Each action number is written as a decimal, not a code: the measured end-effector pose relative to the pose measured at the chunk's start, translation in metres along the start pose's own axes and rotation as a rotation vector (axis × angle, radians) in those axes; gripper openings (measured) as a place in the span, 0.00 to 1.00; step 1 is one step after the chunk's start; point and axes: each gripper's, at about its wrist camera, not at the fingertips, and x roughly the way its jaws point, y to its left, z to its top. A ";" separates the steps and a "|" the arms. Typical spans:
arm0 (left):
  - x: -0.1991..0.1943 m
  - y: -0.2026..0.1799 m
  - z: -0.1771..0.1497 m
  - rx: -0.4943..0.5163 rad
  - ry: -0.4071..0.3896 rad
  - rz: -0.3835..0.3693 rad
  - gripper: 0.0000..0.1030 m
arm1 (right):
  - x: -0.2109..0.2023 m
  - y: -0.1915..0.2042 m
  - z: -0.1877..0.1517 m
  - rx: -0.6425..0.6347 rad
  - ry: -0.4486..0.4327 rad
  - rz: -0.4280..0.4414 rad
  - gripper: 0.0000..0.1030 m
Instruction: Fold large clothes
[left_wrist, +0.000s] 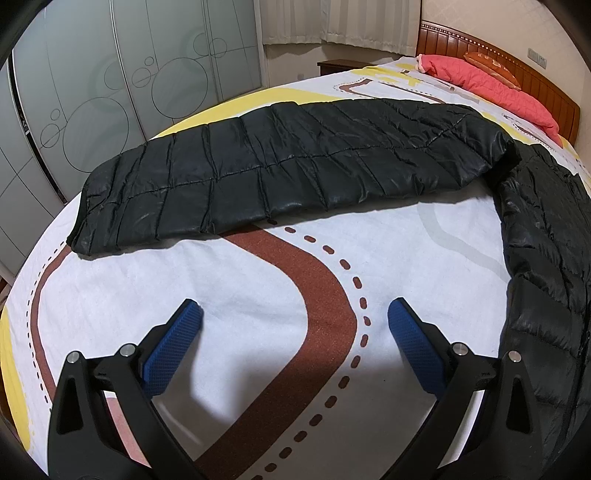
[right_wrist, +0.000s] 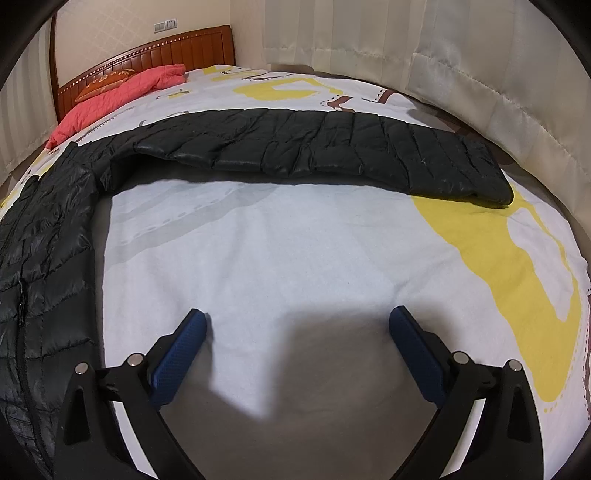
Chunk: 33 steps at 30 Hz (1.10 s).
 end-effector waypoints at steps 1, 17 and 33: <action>0.000 0.000 0.000 -0.002 -0.001 0.000 0.98 | 0.000 0.000 0.000 0.001 0.000 0.001 0.96; -0.049 -0.010 -0.011 0.053 -0.025 0.031 0.98 | -0.078 0.029 -0.013 0.016 -0.049 0.060 0.96; -0.271 -0.080 -0.081 0.224 -0.220 -0.300 0.98 | -0.274 0.107 -0.064 -0.221 -0.227 0.340 0.96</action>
